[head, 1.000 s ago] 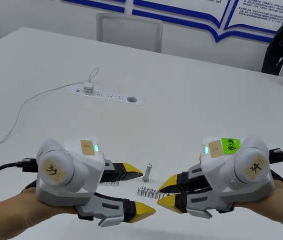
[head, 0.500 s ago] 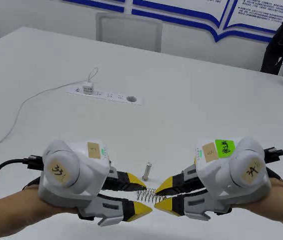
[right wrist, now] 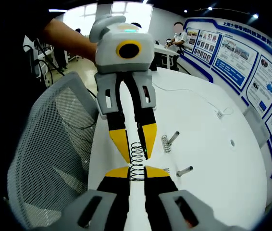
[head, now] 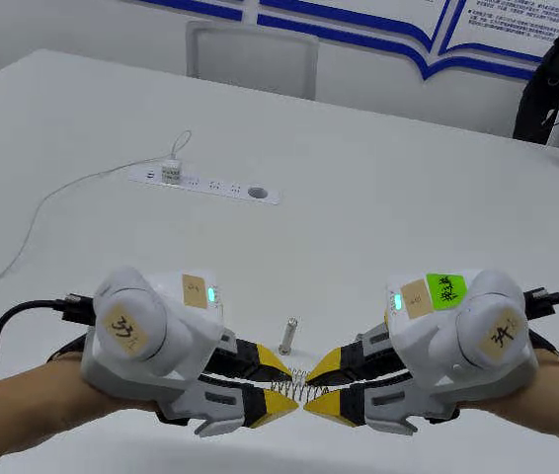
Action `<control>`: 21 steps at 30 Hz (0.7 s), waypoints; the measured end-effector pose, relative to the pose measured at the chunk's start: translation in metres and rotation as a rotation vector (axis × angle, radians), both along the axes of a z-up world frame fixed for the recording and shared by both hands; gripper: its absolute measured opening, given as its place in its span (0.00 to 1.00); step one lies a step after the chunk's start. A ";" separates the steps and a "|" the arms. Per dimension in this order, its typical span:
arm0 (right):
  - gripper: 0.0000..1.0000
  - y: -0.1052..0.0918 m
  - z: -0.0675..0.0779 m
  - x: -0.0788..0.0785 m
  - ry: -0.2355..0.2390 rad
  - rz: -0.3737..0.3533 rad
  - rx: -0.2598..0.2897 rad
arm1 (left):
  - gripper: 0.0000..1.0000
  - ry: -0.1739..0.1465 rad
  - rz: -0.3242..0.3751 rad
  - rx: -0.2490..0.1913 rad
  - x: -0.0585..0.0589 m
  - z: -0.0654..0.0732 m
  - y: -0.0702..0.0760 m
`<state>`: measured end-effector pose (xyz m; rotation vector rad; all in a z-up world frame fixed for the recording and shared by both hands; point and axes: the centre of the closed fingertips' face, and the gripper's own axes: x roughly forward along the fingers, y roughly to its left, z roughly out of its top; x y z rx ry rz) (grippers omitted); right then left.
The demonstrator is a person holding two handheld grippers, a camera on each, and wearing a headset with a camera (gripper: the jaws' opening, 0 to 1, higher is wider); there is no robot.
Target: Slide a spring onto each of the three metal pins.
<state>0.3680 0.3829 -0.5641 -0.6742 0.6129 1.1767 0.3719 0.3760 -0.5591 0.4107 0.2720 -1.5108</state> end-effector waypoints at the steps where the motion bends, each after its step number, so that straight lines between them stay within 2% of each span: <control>1: 0.11 0.000 0.001 0.001 0.001 -0.005 0.012 | 0.13 -0.009 -0.003 -0.003 -0.001 0.000 0.001; 4: 0.11 0.002 0.002 0.001 -0.003 0.002 0.025 | 0.12 -0.027 -0.015 0.006 -0.001 0.000 0.002; 7: 0.12 0.002 -0.001 0.001 -0.020 0.016 0.001 | 0.10 -0.055 -0.043 0.035 -0.004 -0.005 0.004; 8: 0.11 0.003 -0.002 -0.001 -0.010 0.021 0.006 | 0.10 -0.067 -0.045 0.033 -0.004 -0.006 0.004; 11: 0.12 0.004 -0.003 0.001 -0.019 0.026 -0.002 | 0.10 -0.065 -0.034 0.028 -0.003 -0.006 0.004; 21: 0.14 0.004 -0.003 0.001 0.001 0.015 0.026 | 0.10 -0.058 -0.034 0.025 -0.003 -0.005 0.005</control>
